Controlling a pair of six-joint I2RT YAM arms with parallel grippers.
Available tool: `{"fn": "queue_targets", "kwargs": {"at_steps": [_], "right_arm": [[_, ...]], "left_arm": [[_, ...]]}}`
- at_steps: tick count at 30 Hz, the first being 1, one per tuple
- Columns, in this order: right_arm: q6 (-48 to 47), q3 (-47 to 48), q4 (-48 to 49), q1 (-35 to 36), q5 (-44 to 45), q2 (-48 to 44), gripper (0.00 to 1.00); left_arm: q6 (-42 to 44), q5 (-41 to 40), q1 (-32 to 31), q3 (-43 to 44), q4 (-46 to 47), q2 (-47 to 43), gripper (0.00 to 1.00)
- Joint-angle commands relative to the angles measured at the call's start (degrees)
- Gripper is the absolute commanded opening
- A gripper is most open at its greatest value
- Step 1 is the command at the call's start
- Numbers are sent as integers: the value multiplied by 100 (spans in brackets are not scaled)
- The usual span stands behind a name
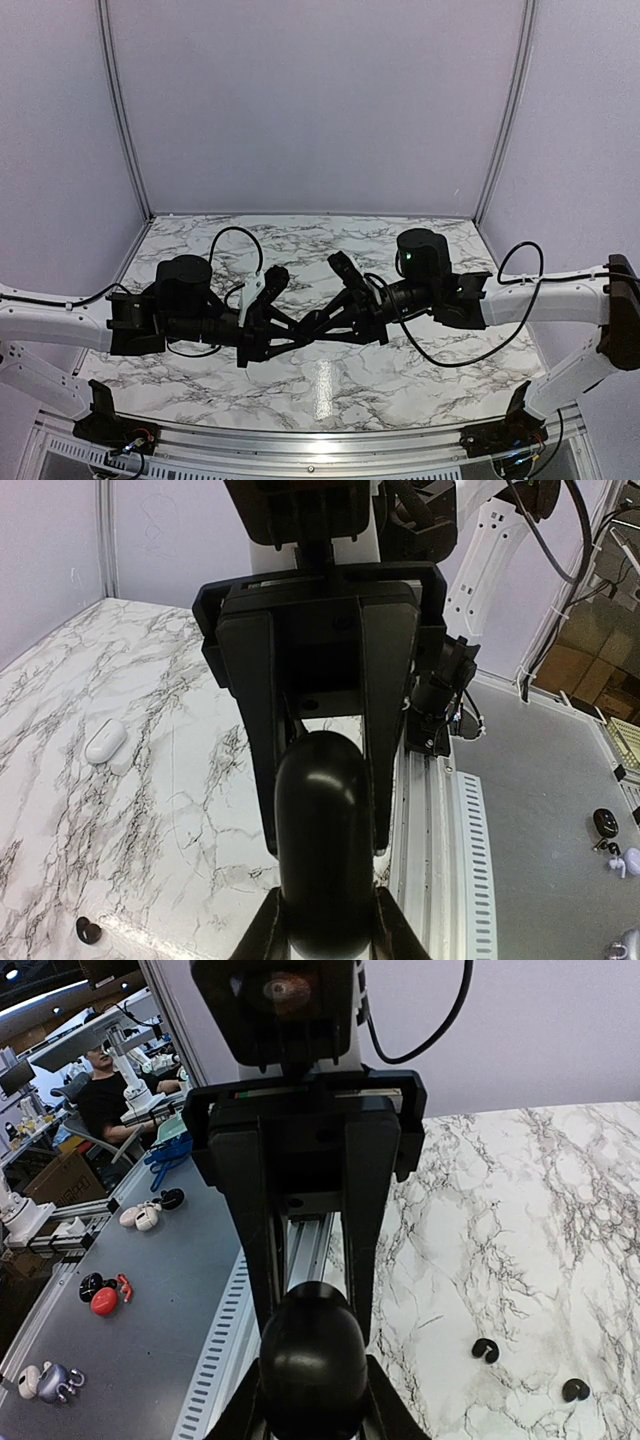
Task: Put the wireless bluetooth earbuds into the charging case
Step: Pass from the left arm to the right, then open the charging case.
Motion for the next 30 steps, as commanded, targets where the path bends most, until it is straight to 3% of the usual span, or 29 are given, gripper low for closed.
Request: {"fn": "queue_targets", "kwargs": {"at_steps": [1, 3, 6, 17, 30], "right_arm": [[65, 237, -87, 36, -86, 74, 7], [86, 246, -58, 36, -60, 81, 4], [93, 274, -23, 36, -86, 101, 0], [-79, 194, -59, 33, -109, 5, 0], [-144, 119, -29, 37, -90, 38, 0]], "left_arm": [[152, -211, -8, -11, -60, -56, 28], [134, -257, -13, 10, -60, -59, 38], [98, -359, -4, 65, -59, -41, 42], [17, -1308, 32, -13, -94, -264, 41], [-89, -1406, 174, -93, -114, -366, 40]]}}
